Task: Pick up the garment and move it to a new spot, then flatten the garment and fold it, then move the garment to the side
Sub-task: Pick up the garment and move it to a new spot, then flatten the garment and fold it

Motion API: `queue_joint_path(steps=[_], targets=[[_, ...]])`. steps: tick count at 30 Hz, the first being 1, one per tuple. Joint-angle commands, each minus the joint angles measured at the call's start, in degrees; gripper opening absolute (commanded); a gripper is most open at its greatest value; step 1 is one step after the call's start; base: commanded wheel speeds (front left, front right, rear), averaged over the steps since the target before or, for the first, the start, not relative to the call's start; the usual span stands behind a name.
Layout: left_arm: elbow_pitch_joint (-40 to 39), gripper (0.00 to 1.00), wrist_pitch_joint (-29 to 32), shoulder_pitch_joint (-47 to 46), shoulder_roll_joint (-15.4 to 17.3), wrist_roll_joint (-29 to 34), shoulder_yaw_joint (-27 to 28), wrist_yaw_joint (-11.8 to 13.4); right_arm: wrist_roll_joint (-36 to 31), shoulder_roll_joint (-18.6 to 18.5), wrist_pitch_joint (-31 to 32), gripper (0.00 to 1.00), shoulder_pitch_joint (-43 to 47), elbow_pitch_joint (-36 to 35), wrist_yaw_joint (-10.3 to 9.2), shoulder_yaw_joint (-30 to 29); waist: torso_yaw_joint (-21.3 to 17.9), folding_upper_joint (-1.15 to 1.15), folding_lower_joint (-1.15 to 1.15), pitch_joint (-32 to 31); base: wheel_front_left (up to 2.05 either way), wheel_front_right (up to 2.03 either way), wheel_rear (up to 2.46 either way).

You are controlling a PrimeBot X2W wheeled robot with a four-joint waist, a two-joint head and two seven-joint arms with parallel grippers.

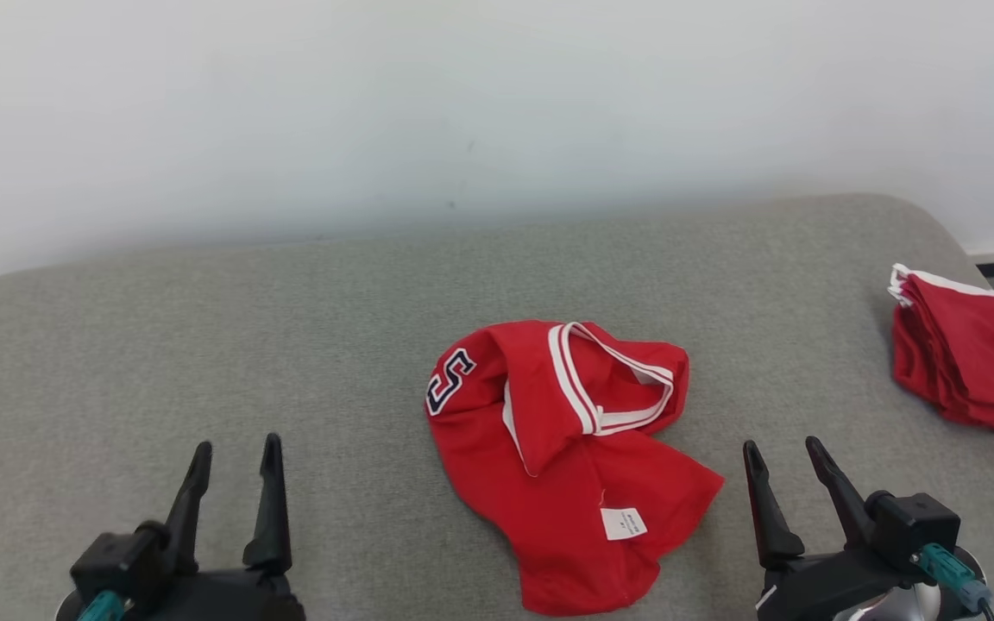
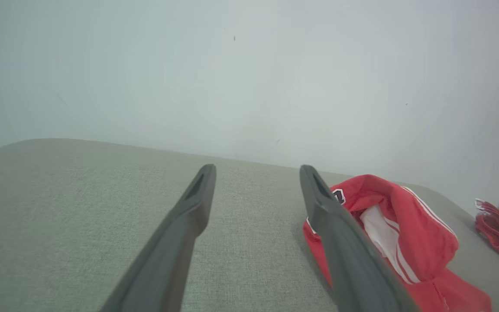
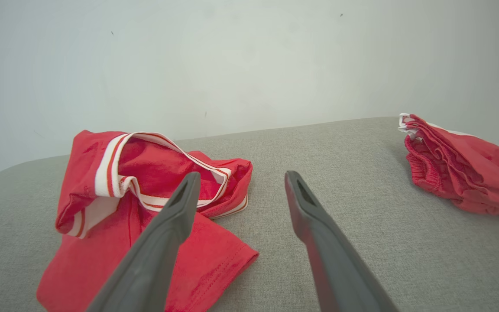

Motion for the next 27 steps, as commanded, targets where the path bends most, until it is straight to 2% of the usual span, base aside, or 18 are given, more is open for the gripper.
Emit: queue_joint_path(steps=[1,4,11,27], targets=[[-0.3,1.0,0.0,1.1,-0.1,0.6,0.5,-0.3,-0.6,-0.1,0.0,1.0,0.8,-0.3,-0.16,-0.2,1.5,0.0,0.0,-1.0,0.0,0.0,0.0],[-2.0,1.0,0.0,3.9,-0.3,3.9,2.7,-0.8,-0.8,-0.3,0.1,1.0,1.3,-0.5,-0.16,-0.9,2.0,0.0,0.0,-1.3,0.0,0.0,0.0],[-2.6,1.0,0.0,10.1,-1.9,7.3,7.6,-1.6,-0.9,0.3,0.1,1.0,2.3,-0.4,-0.16,-1.9,1.8,0.0,0.0,-1.6,0.0,0.0,0.0],[-3.2,1.0,0.0,13.6,-4.4,10.0,11.0,-2.8,-1.2,1.1,0.1,1.0,3.2,-0.3,-0.16,-2.4,2.1,0.0,0.0,-1.6,0.0,0.0,0.0]])
